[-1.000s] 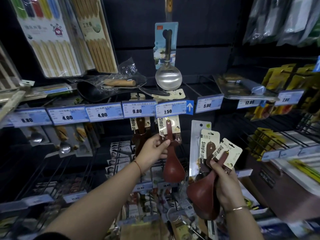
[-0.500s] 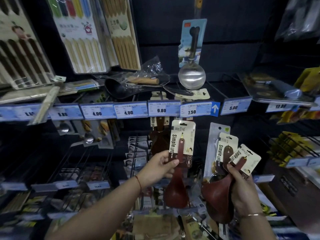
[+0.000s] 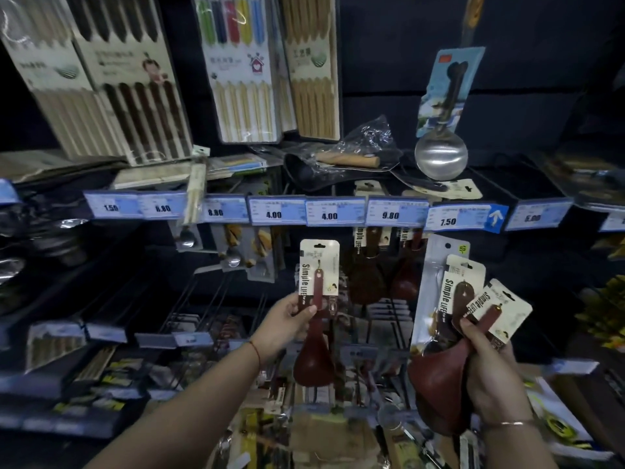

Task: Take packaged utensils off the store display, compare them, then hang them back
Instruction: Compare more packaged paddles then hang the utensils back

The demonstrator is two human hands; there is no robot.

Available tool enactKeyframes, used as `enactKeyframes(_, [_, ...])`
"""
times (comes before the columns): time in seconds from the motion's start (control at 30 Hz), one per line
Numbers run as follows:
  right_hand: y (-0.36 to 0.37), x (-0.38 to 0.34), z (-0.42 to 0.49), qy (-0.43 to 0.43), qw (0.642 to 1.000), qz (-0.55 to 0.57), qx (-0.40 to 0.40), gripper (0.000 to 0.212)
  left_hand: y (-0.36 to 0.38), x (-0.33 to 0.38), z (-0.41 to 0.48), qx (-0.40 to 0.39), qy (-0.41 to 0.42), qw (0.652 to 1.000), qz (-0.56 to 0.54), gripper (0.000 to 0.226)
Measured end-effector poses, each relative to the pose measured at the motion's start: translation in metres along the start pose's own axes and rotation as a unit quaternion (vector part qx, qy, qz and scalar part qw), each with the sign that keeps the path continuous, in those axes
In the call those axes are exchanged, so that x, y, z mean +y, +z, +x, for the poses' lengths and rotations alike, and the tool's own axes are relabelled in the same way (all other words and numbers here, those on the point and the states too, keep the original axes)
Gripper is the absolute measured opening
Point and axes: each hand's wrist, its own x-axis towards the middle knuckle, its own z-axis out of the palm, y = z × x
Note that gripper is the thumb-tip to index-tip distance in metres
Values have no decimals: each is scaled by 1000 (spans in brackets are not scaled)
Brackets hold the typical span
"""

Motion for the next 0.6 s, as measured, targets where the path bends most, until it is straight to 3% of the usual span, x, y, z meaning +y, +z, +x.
enactKeyframes(0.1, [3, -1, -5, -9, 1000, -3, -3, 38, -5, 9, 5, -1, 12, 1000, -6, 12])
enactKeyframes(0.33, [-7, -13, -9, -23, 999, -20, 34, 35, 33, 29, 26, -52, 28, 998, 37, 24])
enactKeyframes(0.6, [-20, -27, 0, -37, 998, -11, 57, 43, 51, 26, 45, -38, 26, 998, 34, 20])
